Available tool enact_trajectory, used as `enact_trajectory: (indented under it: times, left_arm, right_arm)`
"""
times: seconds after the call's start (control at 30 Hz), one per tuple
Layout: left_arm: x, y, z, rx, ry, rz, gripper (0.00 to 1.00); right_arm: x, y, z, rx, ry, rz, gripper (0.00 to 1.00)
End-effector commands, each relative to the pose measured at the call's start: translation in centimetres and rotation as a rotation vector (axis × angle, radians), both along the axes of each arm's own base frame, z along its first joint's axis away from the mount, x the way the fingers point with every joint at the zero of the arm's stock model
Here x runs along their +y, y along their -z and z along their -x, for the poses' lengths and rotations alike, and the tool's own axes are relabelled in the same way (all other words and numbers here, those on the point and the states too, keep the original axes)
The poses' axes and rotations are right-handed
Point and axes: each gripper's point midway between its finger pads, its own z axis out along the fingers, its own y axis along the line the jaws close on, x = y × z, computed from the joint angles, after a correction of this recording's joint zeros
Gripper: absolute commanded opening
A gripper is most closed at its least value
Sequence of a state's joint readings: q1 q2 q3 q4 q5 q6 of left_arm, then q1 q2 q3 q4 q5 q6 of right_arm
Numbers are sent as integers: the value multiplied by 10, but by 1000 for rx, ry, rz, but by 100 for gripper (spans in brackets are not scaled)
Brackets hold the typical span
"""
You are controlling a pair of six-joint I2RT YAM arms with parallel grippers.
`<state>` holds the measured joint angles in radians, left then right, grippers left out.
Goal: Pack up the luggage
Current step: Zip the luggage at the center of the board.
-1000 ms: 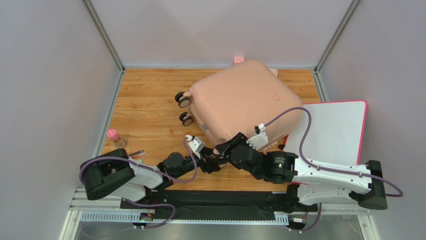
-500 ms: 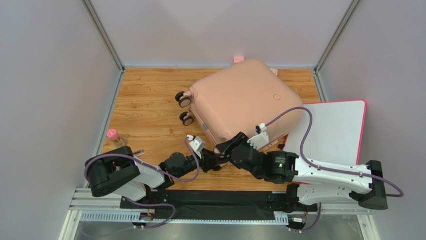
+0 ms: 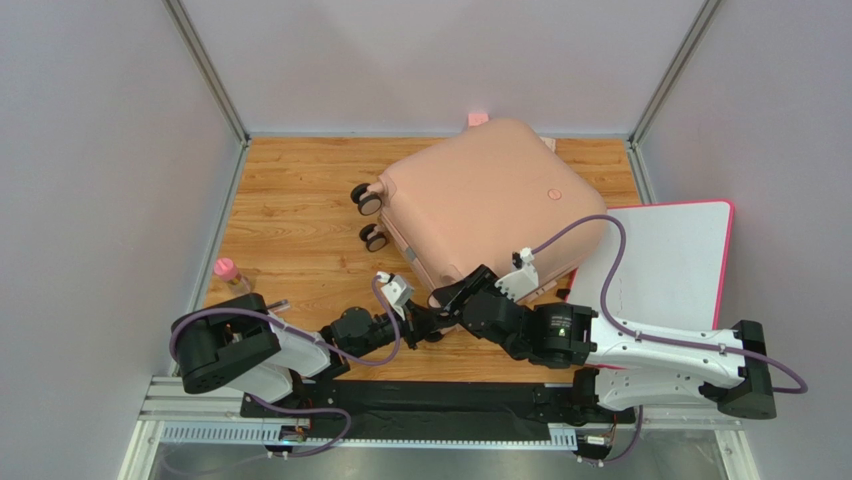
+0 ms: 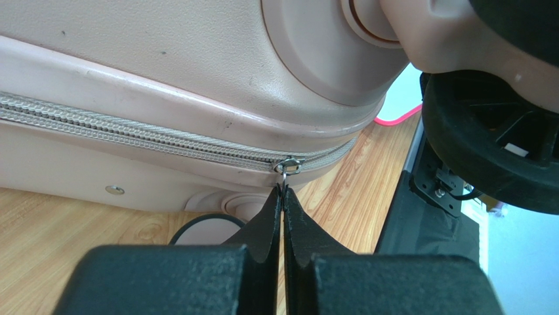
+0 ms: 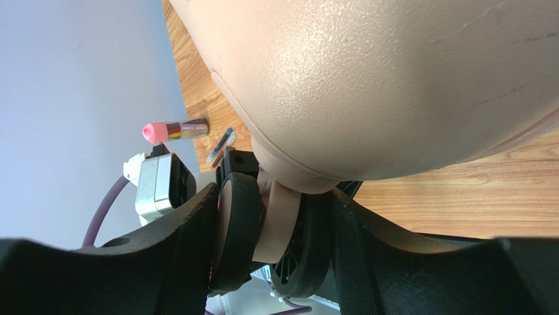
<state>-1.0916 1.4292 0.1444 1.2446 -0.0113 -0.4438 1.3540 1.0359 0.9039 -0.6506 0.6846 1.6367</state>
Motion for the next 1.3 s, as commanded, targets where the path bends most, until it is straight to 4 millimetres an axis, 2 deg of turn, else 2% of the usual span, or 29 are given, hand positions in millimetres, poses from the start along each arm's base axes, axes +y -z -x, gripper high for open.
enact_trajectory:
  times: [0.0,0.07,0.2,0.4,0.53,0.73,0.83,0.87,0.97,1.27]
  left_arm:
    - [2,-74,-7,-102,-46,274,0]
    - [7,-74,-11,-95,-78,281,0]
    - [27,-64,-27,-47,-215,279,0]
    - [40,-58,-36,-10,-301,288,0]
    - [43,-63,-37,-18,-314,294,0]
    - [25,-75,-23,-69,-187,300,0]
    - [14,-83,-7,-127,-75,300,0]
    - [7,-84,4,-138,-3,297,0]
    - [-3,-82,11,-138,64,286,0]
    - [-12,-67,-2,-96,17,251,18]
  right_arm:
    - [-5,-14,-1,-43,19,-24,0]
    - [-5,-13,0,-44,18,-18,0]
    - [-6,-14,1,-48,16,-16,0]
    - [-8,-13,1,-51,21,-14,0]
    - [-10,-12,1,-52,27,-14,0]
    - [-11,-13,1,-55,32,-18,0]
    - [-11,-13,1,-54,28,-17,0]
    - [-11,-14,2,-55,27,-20,0]
    - [-11,-14,1,-55,28,-20,0]
    - [-11,-17,5,-63,20,-27,0]
